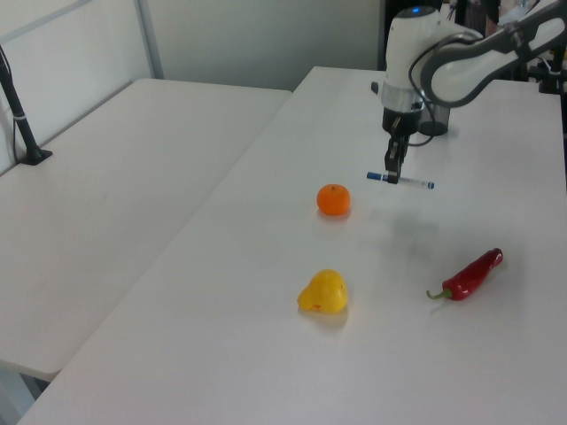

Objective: Place marker
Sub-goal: 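Close the gripper on the marker and lift it, then carry the held marker toward the black mesh pen cup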

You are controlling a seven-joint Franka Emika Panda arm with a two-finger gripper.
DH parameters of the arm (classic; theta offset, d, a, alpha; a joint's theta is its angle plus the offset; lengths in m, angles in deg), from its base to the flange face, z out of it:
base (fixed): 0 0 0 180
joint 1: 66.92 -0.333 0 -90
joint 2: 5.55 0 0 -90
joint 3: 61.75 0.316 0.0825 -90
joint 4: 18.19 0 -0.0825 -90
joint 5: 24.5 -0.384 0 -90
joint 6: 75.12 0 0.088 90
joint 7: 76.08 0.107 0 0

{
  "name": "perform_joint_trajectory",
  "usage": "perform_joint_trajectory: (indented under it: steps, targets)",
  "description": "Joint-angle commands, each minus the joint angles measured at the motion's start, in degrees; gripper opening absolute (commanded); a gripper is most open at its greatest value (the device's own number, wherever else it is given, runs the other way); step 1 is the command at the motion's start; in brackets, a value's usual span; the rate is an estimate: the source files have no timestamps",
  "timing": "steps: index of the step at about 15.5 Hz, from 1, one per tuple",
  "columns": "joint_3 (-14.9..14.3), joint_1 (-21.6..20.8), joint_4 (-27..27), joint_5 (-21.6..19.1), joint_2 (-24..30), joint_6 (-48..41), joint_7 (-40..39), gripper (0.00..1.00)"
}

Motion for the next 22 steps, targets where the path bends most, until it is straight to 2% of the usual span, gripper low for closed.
perform_joint_trajectory:
  steps: [1, 3, 8, 10, 16, 19, 22]
  targets:
    - [-0.2, 1.4, -0.2, 0.1, 5.6, -5.2, -0.1, 0.0]
    - [-0.4, 1.7, -1.9, -0.2, 6.4, -8.1, -1.3, 0.0]
    - [-0.8, 2.9, -10.4, -3.8, 7.3, -17.0, -3.5, 0.0]
    - [-2.0, 3.5, -12.1, -4.2, 8.5, -19.9, -5.6, 0.0]
    - [-7.8, 4.9, -12.6, -4.1, 12.2, -19.1, -9.4, 0.0]
    - [-10.0, 5.3, -12.3, -3.9, 12.1, -12.8, -10.3, 0.0]
    - [-11.7, 7.9, -12.0, -3.1, 12.0, -7.4, -10.4, 0.0]
